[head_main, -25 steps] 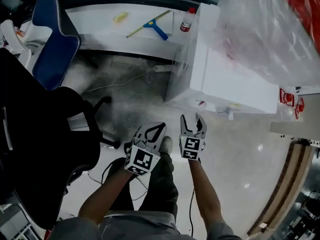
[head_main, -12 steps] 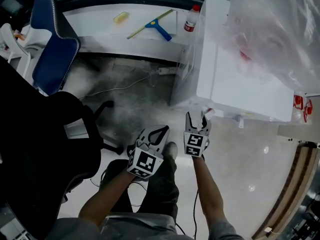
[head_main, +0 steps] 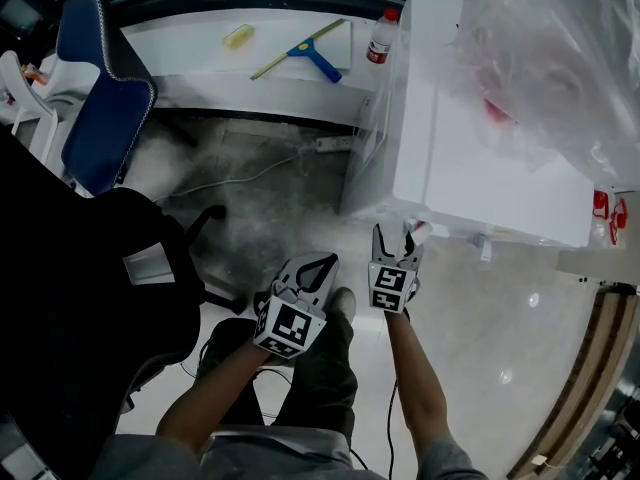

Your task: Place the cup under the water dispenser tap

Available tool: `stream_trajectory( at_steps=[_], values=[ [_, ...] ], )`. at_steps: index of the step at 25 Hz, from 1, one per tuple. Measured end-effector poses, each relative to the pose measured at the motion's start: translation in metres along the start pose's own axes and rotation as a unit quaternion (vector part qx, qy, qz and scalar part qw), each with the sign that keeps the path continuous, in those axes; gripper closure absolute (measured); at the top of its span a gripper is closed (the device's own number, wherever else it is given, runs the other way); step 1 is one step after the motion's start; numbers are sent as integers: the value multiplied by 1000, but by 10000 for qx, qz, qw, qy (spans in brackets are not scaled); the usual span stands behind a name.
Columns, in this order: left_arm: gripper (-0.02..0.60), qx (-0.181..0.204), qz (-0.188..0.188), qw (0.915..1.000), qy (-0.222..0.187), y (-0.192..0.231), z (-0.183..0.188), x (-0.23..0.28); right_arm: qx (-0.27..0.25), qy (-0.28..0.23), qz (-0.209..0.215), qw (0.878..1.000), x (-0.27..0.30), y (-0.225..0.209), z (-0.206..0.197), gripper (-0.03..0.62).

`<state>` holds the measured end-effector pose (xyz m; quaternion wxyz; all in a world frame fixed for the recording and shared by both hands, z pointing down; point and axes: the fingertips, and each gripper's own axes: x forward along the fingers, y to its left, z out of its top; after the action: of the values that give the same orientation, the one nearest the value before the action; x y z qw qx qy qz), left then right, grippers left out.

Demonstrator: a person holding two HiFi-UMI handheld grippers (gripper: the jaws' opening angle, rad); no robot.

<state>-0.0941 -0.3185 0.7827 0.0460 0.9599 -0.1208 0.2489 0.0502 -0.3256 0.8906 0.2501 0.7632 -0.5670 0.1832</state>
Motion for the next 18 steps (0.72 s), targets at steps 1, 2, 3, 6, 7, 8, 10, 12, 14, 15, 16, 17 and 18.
stream_trajectory(
  at_steps=[1,2,3,6,7,8,10,12,14,15,16,17,18],
  values=[
    [572,5,-9,10000,-2,0,0,1,31,23,-8,10000,1,-1,-1,345],
    [572,10,-14,10000,-4,0,1,1,66,28,-17,10000,1,-3,-2,345],
    [572,10,-11,10000,-6,0,0,1,92,19,-22,10000,1,-3,-2,345],
    [572,-33,18,10000,21,2,-4,0,115,-34,0,9999,1,-2,-2,342],
    [572,-46,23,10000,30,2,-5,0,120,-42,18,9999,2,-3,-2,341],
    [572,-51,25,10000,36,3,-6,1,126,-47,40,9999,2,-3,-2,338],
    [572,-54,18,10000,52,1,-8,1,148,-58,94,9998,3,-2,-2,338],
    [572,-68,4,10000,66,-1,-9,0,184,-76,146,9997,3,-1,-2,335],
    [572,-73,-5,10000,63,-2,-9,0,196,-96,206,9996,3,0,-3,332],
    [572,-74,-6,10000,58,-3,-10,0,193,-98,232,9995,2,2,-4,325],
    [572,-78,-4,10000,55,-3,-10,-1,191,-88,253,9995,2,3,-5,321],
    [572,-85,-2,9999,55,-3,-10,-2,192,-72,264,9994,1,3,-6,318],
    [572,-90,-1,9999,57,-3,-10,-3,200,-56,264,9994,1,4,-7,316]
  ],
)
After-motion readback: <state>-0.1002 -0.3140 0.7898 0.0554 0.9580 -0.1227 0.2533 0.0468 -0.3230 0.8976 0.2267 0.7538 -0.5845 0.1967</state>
